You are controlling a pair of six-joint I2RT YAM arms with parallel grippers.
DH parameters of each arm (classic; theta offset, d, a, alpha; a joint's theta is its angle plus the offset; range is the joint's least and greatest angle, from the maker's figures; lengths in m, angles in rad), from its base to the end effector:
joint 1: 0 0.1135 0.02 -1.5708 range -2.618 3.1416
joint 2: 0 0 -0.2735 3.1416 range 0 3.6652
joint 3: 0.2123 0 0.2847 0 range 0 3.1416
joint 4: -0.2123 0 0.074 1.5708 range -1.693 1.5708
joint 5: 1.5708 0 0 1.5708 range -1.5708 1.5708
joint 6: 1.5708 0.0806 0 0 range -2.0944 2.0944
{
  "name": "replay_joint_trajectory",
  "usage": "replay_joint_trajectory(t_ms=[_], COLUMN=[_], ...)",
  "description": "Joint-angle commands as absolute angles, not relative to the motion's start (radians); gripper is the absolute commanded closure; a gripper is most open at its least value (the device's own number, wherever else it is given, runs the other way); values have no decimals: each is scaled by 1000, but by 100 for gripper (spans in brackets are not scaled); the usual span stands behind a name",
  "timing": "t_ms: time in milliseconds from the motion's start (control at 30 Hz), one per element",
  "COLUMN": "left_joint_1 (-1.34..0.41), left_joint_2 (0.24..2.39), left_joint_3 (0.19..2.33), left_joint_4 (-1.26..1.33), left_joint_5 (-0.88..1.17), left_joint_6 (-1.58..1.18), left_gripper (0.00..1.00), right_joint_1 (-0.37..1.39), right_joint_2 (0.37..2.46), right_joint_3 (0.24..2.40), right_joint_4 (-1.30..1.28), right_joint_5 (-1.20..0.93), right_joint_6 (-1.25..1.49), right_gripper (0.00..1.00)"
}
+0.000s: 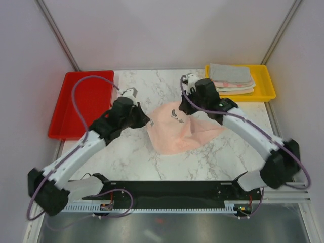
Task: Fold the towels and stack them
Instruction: Flatten out the crumpled towel
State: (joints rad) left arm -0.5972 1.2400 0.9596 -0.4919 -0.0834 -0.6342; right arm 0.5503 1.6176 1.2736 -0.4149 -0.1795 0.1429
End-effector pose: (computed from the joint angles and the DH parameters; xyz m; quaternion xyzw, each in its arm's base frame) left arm 0.2731 -0.1776 0.2451 -0.0332 0.9201 -0.1930 0.3393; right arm 0.3558 0.2352 0.2438 -0.2198 0.8890 0.2111 0.3419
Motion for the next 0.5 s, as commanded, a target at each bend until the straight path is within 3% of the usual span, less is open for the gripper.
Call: replay_joint_trajectory(t_ms=[0, 100, 233, 333, 467], left_joint_1=[-604, -607, -623, -644, -644], left_joint_2=[937, 809, 841, 868, 934], left_joint_3=[1025, 1015, 1126, 1209, 1403], left_joint_4=[-373, -194, -132, -141, -321], left_joint_5=[89, 284, 423, 423, 272], left_joint_6=[-557, -609, -730, -746, -684], left_gripper=[98, 98, 98, 98, 98], right_joint_1=[606, 667, 692, 693, 693], right_joint_2=[1183, 946, 807, 796, 845], right_joint_3=[1209, 1097, 1098, 1162, 1270], right_joint_4=[-321, -171, -71, -28, -20], right_joint_5=[-117, -145, -201, -210, -128], right_joint_6=[153, 179, 262, 305, 307], right_gripper=[100, 100, 100, 100, 100])
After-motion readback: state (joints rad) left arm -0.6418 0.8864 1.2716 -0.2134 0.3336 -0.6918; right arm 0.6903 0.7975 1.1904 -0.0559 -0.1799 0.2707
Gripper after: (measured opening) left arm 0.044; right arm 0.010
